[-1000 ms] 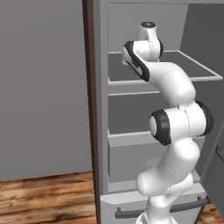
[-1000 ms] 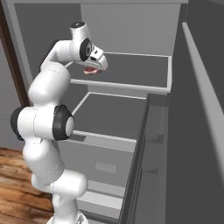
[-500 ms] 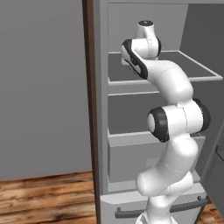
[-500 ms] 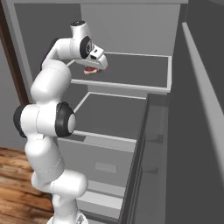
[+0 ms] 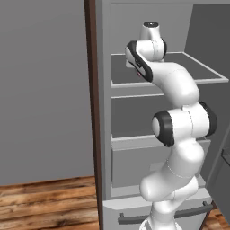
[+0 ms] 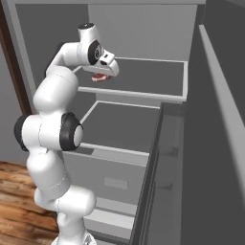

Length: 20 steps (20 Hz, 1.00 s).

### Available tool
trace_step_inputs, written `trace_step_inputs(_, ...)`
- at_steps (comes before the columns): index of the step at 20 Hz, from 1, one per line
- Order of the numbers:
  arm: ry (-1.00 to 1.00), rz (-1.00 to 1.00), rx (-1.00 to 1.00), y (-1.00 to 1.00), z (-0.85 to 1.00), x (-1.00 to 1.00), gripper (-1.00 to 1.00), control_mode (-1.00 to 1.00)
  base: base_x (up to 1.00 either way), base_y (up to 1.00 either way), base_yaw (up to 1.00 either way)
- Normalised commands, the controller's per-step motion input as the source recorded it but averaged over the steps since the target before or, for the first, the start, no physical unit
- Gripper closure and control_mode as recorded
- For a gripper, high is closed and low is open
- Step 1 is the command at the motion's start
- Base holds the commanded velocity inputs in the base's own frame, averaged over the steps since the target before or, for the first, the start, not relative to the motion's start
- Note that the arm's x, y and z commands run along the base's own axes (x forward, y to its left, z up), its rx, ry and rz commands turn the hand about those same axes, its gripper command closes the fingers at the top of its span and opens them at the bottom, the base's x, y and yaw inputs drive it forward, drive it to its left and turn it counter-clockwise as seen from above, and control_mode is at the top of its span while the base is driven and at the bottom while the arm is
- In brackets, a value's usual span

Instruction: Gather the lemon and cucumber from the fridge and place them on a tray on the dining counter. Then gather the fish and steak from the fridge and place them on the other tray.

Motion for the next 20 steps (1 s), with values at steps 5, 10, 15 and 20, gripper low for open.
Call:
trace_step_inputs(5, -0.11, 0.03, 0.03, 0.00, -0.64, -0.14, 1.00, -1.00, 0.00, 0.00, 0.00)
trace_step_inputs(10, -0.14, 0.01, 0.06, 0.00, -0.42, -0.45, 1.00, -1.00, 0.00, 0.00, 0.00)
trace_step_inputs(15, -0.04, 0.00, 0.10, -0.09, -0.08, -0.52, 1.00, -1.00, 0.00, 0.00, 0.00)
trace_step_inputs(20, -0.02, 0.00, 0.09, -0.22, 0.13, -0.75, 1.00, -1.00, 0.00, 0.00, 0.00)
